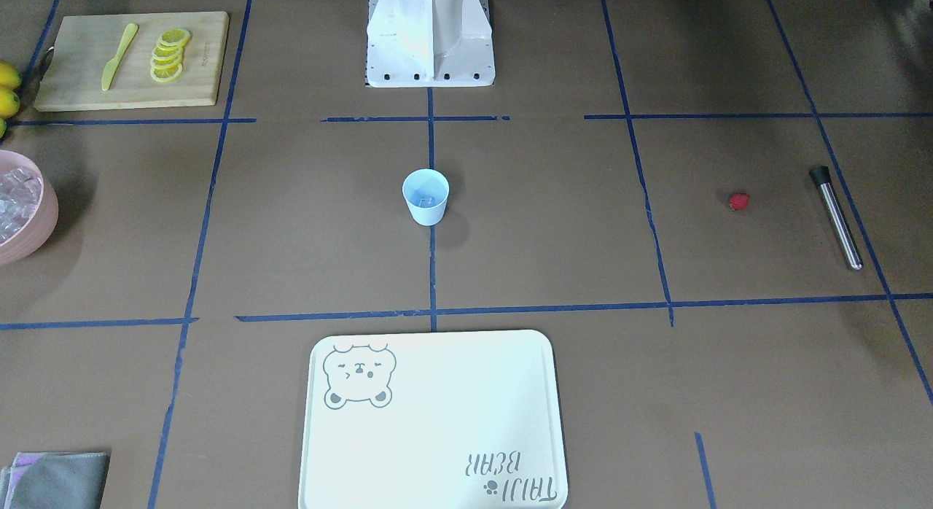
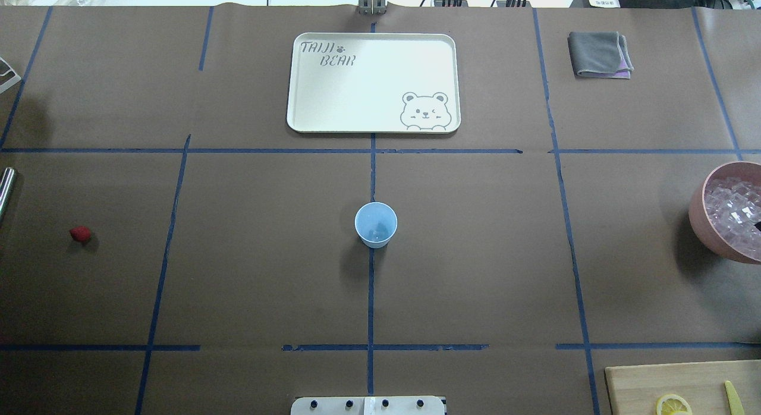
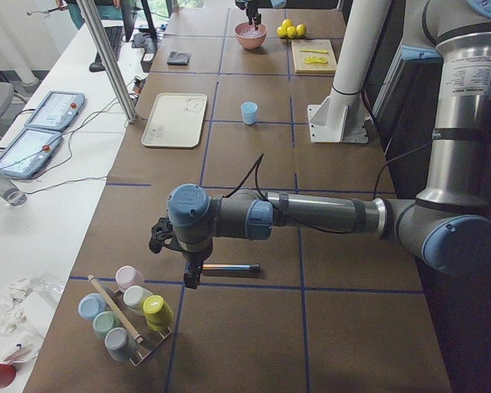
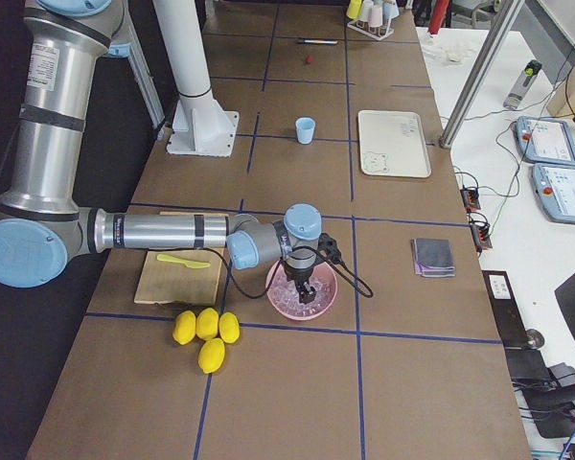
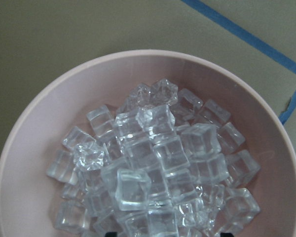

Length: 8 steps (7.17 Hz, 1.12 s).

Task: Mash ice and strawberries in cup
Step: 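Lower the right gripper into the ice cubes in the bowl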

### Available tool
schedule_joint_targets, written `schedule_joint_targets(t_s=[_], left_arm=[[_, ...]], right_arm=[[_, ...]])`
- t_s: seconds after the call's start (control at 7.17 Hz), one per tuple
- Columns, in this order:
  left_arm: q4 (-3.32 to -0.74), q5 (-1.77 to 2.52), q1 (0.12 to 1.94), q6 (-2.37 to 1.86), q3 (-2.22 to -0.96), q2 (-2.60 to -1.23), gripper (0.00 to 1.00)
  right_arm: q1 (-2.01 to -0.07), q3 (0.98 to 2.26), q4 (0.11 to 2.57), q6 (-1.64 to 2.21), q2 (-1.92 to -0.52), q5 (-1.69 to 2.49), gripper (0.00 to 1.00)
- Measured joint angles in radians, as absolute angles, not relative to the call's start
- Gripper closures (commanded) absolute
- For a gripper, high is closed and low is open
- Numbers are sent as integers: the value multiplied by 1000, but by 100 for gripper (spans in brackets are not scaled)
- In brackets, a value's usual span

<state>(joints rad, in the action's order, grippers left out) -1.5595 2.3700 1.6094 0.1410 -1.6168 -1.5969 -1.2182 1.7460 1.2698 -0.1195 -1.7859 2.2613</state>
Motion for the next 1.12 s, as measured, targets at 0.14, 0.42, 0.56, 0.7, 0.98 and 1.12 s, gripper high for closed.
schedule_joint_targets(t_s=[0.14, 0.42, 0.56, 0.7, 0.98, 1.12], left_arm=[[-1559, 2370, 1610, 141, -1617, -1597, 0], [-1559, 2370, 1609, 141, -1617, -1597, 0], [-1559, 2370, 1609, 141, -1617, -1597, 0], [-1559, 2370, 1609, 140, -1618, -1597, 0], [-1559, 2370, 1609, 141, -1618, -1597, 0], [-1559, 2370, 1609, 141, -1618, -1597, 0]], right_arm=[[-1209, 1744, 1270, -120, -1787, 2261, 27], [-1205, 1739, 1271, -121, -1788, 2261, 33], [-1205, 1734, 1271, -121, -1788, 2261, 34], [-1204, 1731, 1271, -121, -1787, 2261, 35], [-1204, 1729, 1272, -121, -1787, 2257, 37], [-1204, 1729, 1272, -121, -1787, 2256, 38]])
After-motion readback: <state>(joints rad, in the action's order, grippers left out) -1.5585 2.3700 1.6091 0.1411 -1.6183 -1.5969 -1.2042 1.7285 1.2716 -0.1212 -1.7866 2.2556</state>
